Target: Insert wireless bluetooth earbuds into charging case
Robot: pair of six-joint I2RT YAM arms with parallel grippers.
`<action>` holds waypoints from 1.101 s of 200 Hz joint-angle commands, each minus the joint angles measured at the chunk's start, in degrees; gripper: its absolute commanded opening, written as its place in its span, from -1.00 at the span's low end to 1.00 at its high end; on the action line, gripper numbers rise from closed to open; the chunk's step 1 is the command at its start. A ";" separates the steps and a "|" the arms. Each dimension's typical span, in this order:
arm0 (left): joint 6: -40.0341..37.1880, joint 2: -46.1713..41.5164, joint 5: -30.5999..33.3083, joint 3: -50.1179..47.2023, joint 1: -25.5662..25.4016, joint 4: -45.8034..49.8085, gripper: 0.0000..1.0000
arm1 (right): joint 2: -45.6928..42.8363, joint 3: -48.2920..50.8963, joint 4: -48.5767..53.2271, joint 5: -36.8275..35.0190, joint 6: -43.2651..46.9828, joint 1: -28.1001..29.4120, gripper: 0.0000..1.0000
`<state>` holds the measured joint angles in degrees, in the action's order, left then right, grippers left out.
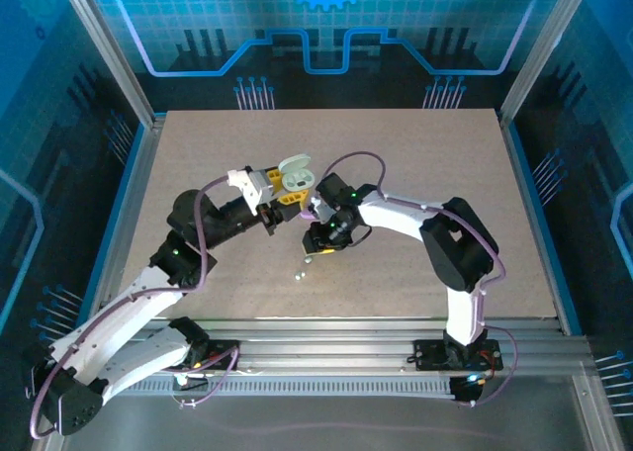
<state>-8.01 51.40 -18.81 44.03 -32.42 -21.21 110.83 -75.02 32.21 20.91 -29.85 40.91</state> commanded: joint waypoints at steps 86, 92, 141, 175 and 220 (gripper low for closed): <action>-0.78 -0.03 0.35 0.06 0.28 -0.06 -0.30 | 8.93 -10.89 9.12 -11.06 0.03 4.88 -0.04; -0.73 0.08 0.35 0.08 0.27 -0.06 -0.30 | 9.41 -11.39 9.69 -12.08 0.20 4.96 -0.04; -0.74 0.72 0.00 0.27 0.30 -0.06 -0.30 | 11.76 -15.00 14.39 -17.70 2.27 5.59 -0.15; -0.47 0.90 -0.27 0.27 0.29 -0.07 -0.30 | 11.28 -15.16 16.35 -20.70 2.77 6.03 -0.24; -0.29 0.81 -0.35 0.38 0.26 -0.26 -0.30 | 8.96 -14.20 17.63 -22.07 2.60 6.00 -0.29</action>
<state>-7.90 52.49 -18.85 44.03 -32.40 -20.82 121.40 -89.36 45.74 1.74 -27.79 46.46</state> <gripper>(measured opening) 0.383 0.358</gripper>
